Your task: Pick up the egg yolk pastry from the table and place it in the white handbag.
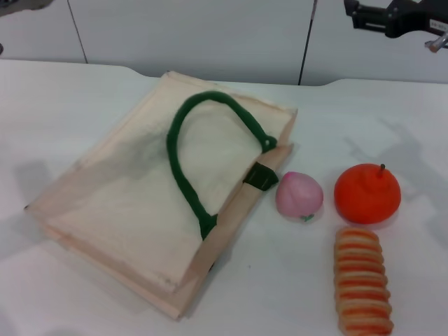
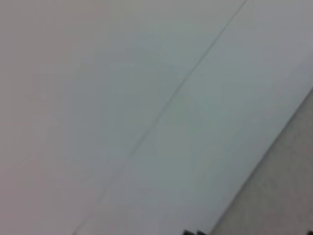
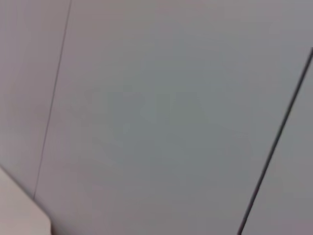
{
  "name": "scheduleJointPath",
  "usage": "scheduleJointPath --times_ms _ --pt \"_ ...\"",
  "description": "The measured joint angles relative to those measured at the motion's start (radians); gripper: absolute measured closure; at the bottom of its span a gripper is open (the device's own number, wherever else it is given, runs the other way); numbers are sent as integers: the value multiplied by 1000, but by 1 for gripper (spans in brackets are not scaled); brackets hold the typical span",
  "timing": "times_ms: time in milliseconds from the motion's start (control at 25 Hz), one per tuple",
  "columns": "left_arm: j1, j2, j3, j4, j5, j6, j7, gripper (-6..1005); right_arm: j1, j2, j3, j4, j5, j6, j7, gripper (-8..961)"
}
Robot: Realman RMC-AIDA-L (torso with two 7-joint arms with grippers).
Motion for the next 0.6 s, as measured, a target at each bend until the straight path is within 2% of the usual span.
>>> scheduleJointPath --times_ms 120,160,200,360,520,600 --pt "33 -21 -1 5 -77 -26 98 558 -21 2 -11 28 130 -49 -107 74" --pt "51 -42 -1 11 -118 -55 200 515 -31 3 -13 70 270 -70 -220 75" --pt "51 -42 -1 11 -118 -55 200 473 -31 3 -13 70 270 -70 -220 75" --pt "81 -102 -5 15 -200 -158 409 242 -35 4 -13 215 608 -71 -534 76" --pt "111 -159 -8 26 -304 -290 599 242 -34 5 -13 388 983 -5 -887 77" --pt "121 -165 -10 50 -328 -317 654 242 -27 6 -13 507 1179 85 -1079 77"
